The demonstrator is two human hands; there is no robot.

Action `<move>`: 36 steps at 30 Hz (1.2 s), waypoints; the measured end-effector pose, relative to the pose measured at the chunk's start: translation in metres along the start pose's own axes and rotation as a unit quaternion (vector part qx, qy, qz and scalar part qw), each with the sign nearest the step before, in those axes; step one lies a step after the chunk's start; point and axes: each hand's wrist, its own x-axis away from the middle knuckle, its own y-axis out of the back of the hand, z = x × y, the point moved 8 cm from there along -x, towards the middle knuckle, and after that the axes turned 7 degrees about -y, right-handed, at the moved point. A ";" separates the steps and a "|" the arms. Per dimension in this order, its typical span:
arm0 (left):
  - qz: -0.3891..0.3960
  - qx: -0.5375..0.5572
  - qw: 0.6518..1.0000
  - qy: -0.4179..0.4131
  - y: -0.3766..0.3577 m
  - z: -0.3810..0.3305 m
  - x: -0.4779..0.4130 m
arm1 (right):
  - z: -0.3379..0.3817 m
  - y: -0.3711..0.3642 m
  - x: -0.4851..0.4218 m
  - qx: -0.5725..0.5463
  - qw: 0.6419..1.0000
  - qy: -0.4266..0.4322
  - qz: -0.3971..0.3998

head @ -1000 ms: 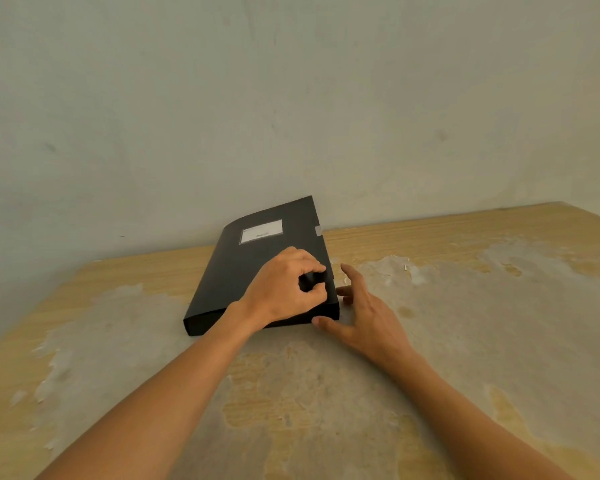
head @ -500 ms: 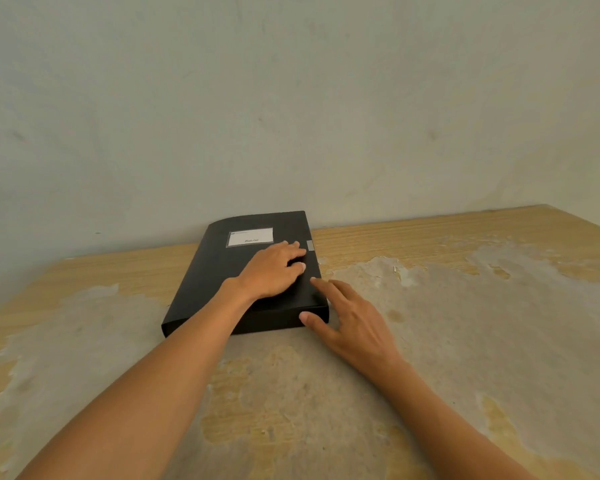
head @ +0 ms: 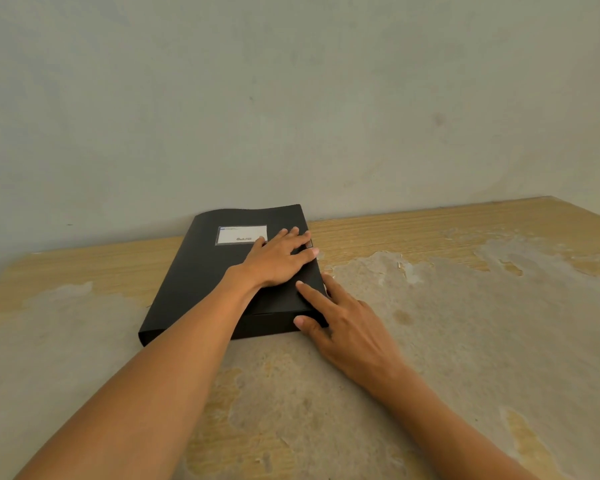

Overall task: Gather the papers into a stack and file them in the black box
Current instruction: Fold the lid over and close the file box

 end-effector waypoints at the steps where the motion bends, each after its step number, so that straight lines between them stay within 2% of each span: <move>1: -0.002 0.003 1.000 0.001 -0.001 0.000 0.000 | 0.000 0.000 0.000 0.002 1.000 0.002 -0.003; 12: -0.003 -0.024 1.000 0.006 -0.005 -0.003 0.000 | 0.003 0.004 0.004 0.030 0.999 -0.013 0.000; 27: 0.021 -0.044 0.999 0.012 -0.009 -0.001 -0.003 | -0.003 0.002 0.002 0.060 0.997 -0.022 -0.048; 32: 0.052 -0.122 0.991 0.024 0.001 -0.010 0.003 | -0.004 0.005 0.004 0.038 0.999 -0.029 -0.023; 34: 0.030 -0.165 0.986 0.019 0.011 -0.020 0.008 | -0.003 0.005 0.005 0.025 0.999 -0.029 -0.013; 36: -0.017 -0.145 0.989 0.023 0.024 -0.028 0.015 | -0.004 0.007 0.007 0.002 0.999 -0.035 -0.001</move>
